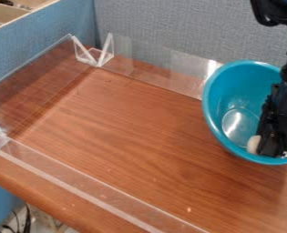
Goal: Put the mushroom in the blue bowl
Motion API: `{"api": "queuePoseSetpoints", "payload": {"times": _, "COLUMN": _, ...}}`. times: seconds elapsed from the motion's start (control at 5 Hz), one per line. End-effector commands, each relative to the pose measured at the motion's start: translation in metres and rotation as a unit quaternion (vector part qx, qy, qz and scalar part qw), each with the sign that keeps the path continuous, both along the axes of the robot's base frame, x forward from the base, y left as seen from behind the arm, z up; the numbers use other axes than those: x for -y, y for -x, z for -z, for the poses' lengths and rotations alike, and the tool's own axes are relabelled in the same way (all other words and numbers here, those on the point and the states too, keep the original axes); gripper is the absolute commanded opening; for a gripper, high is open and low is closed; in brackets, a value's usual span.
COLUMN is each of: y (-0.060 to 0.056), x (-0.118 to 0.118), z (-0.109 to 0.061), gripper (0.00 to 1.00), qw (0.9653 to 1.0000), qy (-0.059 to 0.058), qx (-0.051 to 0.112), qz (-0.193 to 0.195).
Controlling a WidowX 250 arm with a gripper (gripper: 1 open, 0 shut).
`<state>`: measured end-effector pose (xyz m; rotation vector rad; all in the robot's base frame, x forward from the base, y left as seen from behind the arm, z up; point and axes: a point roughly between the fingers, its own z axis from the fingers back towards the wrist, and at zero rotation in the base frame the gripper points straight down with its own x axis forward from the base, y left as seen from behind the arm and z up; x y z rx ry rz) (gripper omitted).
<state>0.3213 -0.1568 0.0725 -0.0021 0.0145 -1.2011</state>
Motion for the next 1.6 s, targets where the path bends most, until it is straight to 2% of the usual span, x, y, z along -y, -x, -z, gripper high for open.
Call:
{"api": "queuePoseSetpoints", "payload": {"times": 0.0, "y": -0.003, "x": -0.001, "z": -0.010, "gripper": 1.00, "qw": 0.9998, "qy": 0.009, "qx": 0.020, "qz": 0.005}}
{"api": "queuePoseSetpoints", "payload": {"times": 0.2, "y": -0.005, "x": -0.003, "z": -0.006, "gripper": 1.00, "qw": 0.9998, "qy": 0.008, "qx": 0.019, "qz": 0.007}}
{"api": "queuePoseSetpoints", "payload": {"times": 0.8, "y": -0.039, "x": -0.012, "z": 0.022, "gripper": 1.00, "qw": 0.9981, "qy": -0.001, "qx": 0.014, "qz": 0.060}}
{"api": "queuePoseSetpoints", "payload": {"times": 1.2, "y": -0.052, "x": -0.021, "z": 0.017, "gripper": 1.00, "qw": 0.9980, "qy": -0.004, "qx": 0.017, "qz": 0.061}}
{"api": "queuePoseSetpoints", "payload": {"times": 1.4, "y": -0.059, "x": -0.030, "z": 0.013, "gripper": 1.00, "qw": 0.9986, "qy": -0.005, "qx": 0.018, "qz": 0.049}}
